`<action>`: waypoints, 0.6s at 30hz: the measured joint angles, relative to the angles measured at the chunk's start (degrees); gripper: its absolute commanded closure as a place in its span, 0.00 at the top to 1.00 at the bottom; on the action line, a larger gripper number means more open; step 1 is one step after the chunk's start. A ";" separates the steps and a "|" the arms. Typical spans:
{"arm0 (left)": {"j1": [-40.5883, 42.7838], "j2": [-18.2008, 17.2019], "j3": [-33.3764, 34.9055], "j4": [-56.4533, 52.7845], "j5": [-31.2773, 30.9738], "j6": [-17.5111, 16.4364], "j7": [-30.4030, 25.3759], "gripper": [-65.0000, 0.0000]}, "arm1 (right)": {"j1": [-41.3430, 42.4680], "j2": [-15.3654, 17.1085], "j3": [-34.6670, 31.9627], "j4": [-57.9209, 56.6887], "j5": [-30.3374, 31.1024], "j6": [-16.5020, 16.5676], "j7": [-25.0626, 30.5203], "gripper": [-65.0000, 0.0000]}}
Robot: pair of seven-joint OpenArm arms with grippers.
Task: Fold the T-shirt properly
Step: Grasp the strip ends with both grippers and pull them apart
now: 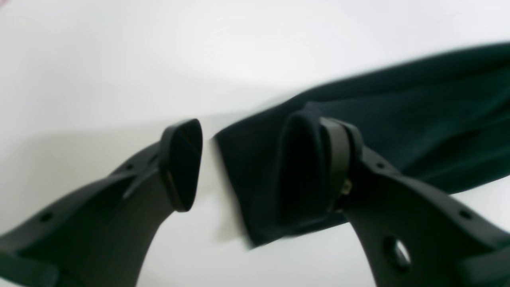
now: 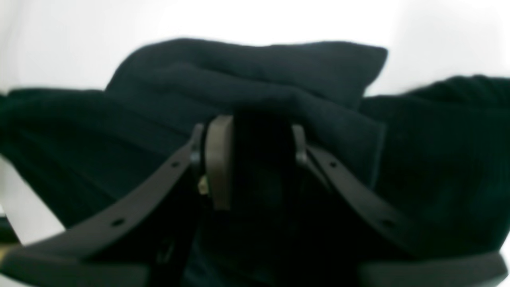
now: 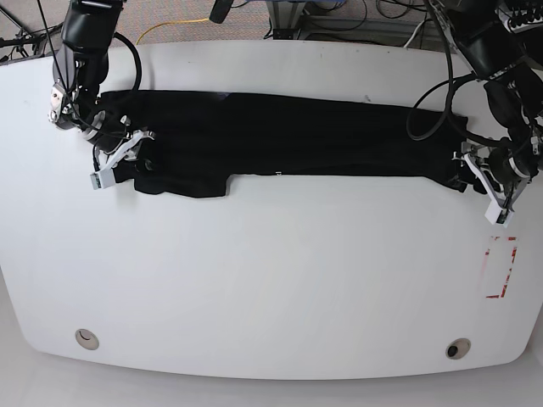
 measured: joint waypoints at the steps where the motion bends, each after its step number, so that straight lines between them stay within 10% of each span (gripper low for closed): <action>1: -0.02 0.00 0.00 0.00 -1.60 0.00 0.07 0.58 | -0.26 0.02 0.00 0.68 -0.15 0.02 -0.70 0.30; 18: 0.04 -2.01 -1.99 -0.15 -18.88 0.00 0.44 0.58 | -1.40 -0.15 -0.02 3.74 -1.03 -0.39 -2.54 0.30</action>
